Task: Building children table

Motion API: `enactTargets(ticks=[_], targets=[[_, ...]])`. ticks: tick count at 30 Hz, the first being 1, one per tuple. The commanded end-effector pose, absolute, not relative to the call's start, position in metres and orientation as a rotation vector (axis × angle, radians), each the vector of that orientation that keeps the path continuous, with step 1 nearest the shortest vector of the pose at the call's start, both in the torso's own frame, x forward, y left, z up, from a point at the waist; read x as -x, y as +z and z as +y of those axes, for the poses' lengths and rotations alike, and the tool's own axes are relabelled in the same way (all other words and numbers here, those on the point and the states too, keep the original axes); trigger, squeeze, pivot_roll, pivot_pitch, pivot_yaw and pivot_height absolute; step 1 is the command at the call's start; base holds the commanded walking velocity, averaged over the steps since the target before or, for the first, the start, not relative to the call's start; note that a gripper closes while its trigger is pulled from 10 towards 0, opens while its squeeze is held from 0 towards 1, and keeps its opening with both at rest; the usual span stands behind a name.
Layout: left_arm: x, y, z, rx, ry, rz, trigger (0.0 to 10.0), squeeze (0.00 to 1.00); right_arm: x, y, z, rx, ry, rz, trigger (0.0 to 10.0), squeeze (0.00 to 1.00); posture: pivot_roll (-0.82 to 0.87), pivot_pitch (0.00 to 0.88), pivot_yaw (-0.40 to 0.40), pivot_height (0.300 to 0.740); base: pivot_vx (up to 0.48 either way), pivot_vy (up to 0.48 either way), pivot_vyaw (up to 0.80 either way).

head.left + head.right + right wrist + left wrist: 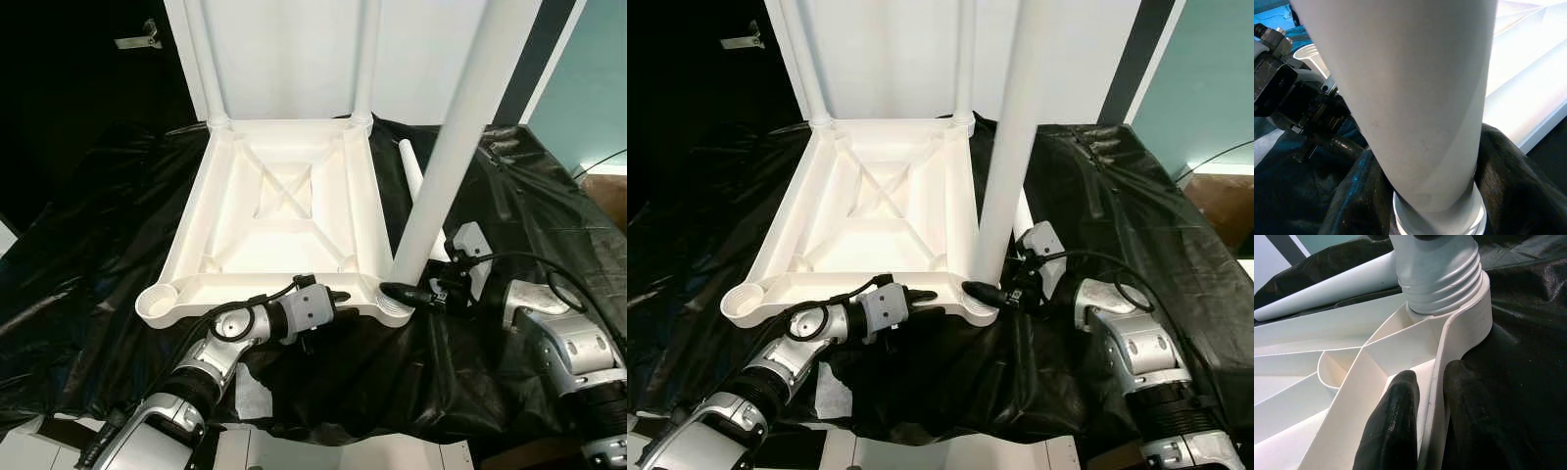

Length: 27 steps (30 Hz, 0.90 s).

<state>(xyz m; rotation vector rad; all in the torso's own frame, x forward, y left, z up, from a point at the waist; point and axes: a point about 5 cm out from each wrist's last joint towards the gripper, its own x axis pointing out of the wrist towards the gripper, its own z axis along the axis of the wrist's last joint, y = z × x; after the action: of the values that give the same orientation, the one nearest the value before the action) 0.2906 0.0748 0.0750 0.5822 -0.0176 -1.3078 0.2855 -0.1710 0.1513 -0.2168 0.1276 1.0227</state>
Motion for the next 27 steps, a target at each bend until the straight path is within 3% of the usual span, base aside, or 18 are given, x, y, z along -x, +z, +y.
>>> enactTargets(ticks=[1, 11, 17, 27], targets=[[-0.260, 0.030, 0.081, -0.626, -1.491, 0.233, 10.0, 0.00, -0.286, 0.153, -0.171, 0.218, 1.044, 0.128, 0.0, 0.00, -0.04, 0.012, -0.013, 0.740, 0.000, 0.000, 0.00], [-0.260, 0.030, 0.080, -0.623, -1.489, 0.229, 10.0, 0.00, -0.285, 0.148, -0.167, 0.135, 0.904, 0.069, 0.0, 0.00, -0.04, 0.014, -0.020, 0.740, 0.000, 0.000, 0.00], [-0.258, 0.028, 0.083, -0.617, -1.484, 0.235, 10.0, 0.00, -0.269, 0.132, -0.141, 0.073, 0.604, 0.023, 0.0, 0.00, -0.04, 0.023, -0.009, 0.740, 0.000, 0.000, 0.00], [-0.258, 0.029, 0.082, -0.623, -1.500, 0.236, 10.0, 0.00, -0.271, 0.116, -0.148, 0.046, 0.335, 0.045, 0.0, 0.00, -0.05, 0.023, -0.005, 0.740, 0.000, 0.000, 0.00]])
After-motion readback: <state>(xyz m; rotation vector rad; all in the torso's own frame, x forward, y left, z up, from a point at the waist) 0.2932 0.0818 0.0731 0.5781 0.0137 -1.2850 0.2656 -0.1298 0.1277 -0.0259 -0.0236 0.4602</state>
